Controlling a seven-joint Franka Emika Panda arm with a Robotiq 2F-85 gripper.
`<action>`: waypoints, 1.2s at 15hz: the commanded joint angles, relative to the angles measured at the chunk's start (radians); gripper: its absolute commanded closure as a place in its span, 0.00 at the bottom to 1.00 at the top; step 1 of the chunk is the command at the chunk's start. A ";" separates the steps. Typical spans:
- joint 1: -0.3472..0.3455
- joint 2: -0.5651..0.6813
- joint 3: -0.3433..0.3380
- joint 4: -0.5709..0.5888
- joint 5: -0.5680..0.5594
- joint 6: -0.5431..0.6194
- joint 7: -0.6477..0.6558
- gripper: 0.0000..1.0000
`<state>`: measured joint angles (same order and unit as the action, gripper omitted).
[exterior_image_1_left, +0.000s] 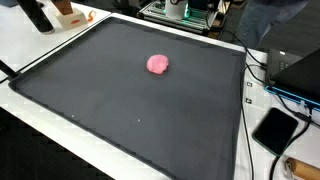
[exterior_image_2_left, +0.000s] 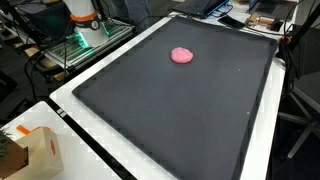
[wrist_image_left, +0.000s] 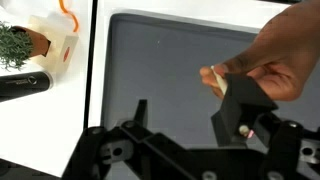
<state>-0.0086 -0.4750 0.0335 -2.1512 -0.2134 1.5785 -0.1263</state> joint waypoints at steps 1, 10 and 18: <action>0.015 0.001 -0.012 0.002 -0.005 -0.003 0.005 0.00; 0.017 0.001 -0.012 0.002 -0.005 -0.003 0.005 0.58; 0.024 -0.004 -0.010 -0.004 -0.009 0.007 0.008 0.98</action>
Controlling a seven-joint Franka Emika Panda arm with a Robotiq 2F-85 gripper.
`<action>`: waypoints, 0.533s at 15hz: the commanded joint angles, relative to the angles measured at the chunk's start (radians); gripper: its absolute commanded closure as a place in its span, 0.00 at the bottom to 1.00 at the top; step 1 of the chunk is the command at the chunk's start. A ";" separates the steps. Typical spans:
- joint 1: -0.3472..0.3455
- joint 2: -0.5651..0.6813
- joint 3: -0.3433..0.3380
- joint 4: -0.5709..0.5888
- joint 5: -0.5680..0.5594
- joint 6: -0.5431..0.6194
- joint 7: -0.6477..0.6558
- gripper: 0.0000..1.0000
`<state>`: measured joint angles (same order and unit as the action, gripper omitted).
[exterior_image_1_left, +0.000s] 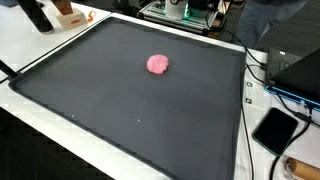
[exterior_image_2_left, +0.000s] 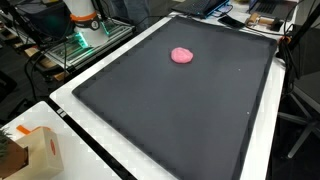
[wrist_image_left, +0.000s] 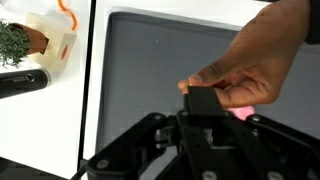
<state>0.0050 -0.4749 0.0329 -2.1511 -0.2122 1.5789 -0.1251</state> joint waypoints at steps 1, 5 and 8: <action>0.011 -0.004 -0.010 -0.003 -0.009 0.009 0.006 0.97; 0.012 0.001 -0.010 0.002 -0.004 0.000 0.004 0.87; 0.012 0.001 -0.010 0.002 -0.004 0.000 0.004 0.87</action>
